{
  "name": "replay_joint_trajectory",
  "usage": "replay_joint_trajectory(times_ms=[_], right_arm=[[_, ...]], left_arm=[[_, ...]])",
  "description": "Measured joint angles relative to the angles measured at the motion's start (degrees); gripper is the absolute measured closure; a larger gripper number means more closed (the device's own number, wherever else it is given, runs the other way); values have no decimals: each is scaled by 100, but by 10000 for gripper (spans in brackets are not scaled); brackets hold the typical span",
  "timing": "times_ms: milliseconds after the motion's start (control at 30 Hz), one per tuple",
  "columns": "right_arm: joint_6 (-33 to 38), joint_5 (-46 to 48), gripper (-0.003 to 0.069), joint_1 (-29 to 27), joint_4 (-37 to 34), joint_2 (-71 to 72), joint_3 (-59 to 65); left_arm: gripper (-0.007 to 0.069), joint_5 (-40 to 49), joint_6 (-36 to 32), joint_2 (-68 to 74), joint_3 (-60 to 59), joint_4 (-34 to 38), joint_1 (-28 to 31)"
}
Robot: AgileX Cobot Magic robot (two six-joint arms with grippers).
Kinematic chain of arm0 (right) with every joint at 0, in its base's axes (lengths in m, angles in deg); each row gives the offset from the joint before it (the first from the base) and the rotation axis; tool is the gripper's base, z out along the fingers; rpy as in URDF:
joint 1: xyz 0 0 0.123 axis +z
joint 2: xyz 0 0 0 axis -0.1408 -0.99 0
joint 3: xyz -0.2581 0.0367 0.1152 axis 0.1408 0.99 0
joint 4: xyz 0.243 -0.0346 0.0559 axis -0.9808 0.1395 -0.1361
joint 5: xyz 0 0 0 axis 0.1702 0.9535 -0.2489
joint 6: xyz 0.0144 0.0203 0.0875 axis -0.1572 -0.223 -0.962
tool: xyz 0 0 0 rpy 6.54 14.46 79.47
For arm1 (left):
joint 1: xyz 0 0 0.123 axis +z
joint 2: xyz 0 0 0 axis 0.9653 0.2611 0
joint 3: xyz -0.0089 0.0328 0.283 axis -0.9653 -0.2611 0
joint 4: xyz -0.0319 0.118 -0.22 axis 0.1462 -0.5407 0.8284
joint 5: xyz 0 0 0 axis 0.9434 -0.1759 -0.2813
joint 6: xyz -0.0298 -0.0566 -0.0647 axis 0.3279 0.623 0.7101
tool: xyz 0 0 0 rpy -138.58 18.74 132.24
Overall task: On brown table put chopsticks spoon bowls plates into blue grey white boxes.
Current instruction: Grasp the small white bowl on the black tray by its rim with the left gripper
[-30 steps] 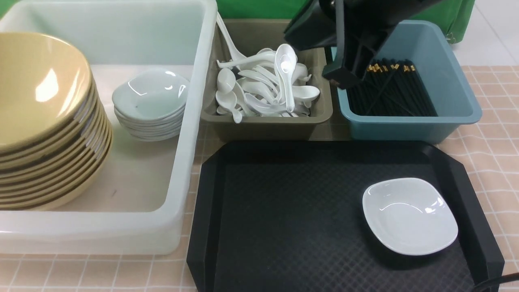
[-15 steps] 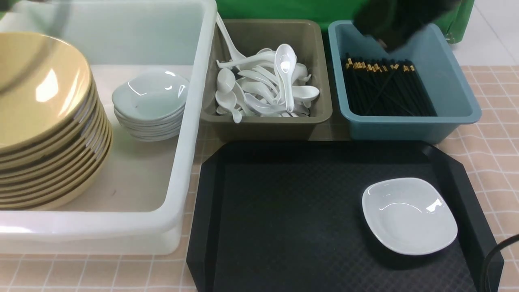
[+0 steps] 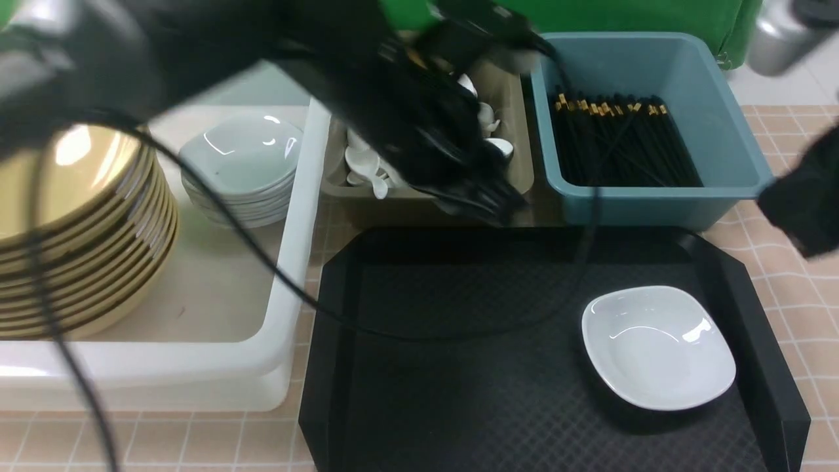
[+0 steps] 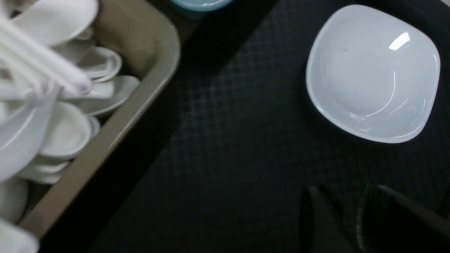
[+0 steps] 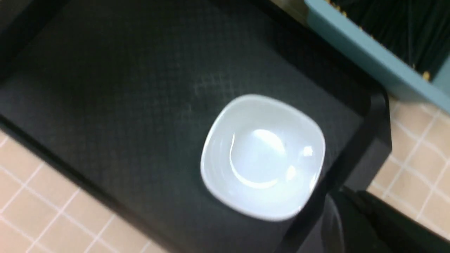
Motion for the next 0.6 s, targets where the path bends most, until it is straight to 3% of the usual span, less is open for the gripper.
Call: replay_joint_trajectory(times_ms=[167, 200, 367, 500, 600], right_arm=[[-105, 149, 610, 0, 5, 770, 567], [-193, 234, 610, 0, 17, 1026, 751], [-358, 294, 610, 0, 22, 1646, 1015], [-363, 416, 610, 0, 22, 1933, 1068], [-363, 469, 610, 0, 24, 2049, 1075]], left_arm=[[391, 95, 482, 709, 446, -320, -494], [320, 190, 660, 1008, 609, -353, -635], [150, 19, 1056, 1662, 857, -171, -767], [95, -451, 1302, 2038, 939, -42, -767], [95, -716, 1430, 2277, 940, 63, -767]])
